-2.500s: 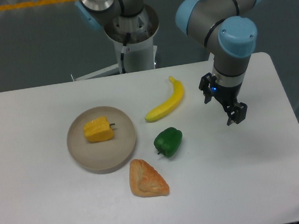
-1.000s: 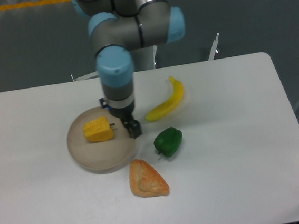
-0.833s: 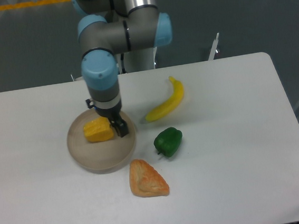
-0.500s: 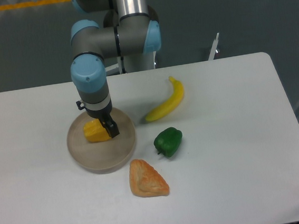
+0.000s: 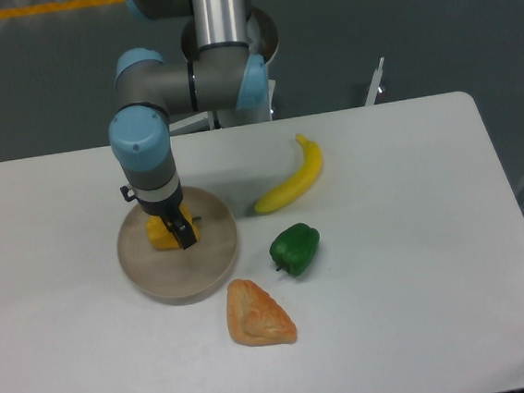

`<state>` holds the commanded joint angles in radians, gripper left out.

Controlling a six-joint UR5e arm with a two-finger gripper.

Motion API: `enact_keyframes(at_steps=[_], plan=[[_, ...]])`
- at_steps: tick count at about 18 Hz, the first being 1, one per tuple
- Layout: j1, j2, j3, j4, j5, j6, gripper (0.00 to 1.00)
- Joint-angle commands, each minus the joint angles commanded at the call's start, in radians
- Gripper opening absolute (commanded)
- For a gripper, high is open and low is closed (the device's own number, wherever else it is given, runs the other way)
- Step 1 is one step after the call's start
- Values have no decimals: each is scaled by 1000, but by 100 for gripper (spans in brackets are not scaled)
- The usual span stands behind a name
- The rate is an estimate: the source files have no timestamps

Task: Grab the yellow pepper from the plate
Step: 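Lower the gripper onto the yellow pepper and close on it, then lift the yellow pepper off the plate and carry it aside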

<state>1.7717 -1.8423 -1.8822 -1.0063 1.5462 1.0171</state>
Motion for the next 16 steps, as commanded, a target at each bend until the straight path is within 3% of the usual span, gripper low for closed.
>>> enact_keyframes(at_steps=[1,4,5,9,12,16], plan=[[0,0,3,-2,-2,0,81],[2,3,15,-5,-6,2,43],[2,6,18,-5,-8,0,36],[20,23,46,-20,-8,-3,33],[90,54,83,-32,-9,-5,33],[207,77,182,-214,-11,0,33]])
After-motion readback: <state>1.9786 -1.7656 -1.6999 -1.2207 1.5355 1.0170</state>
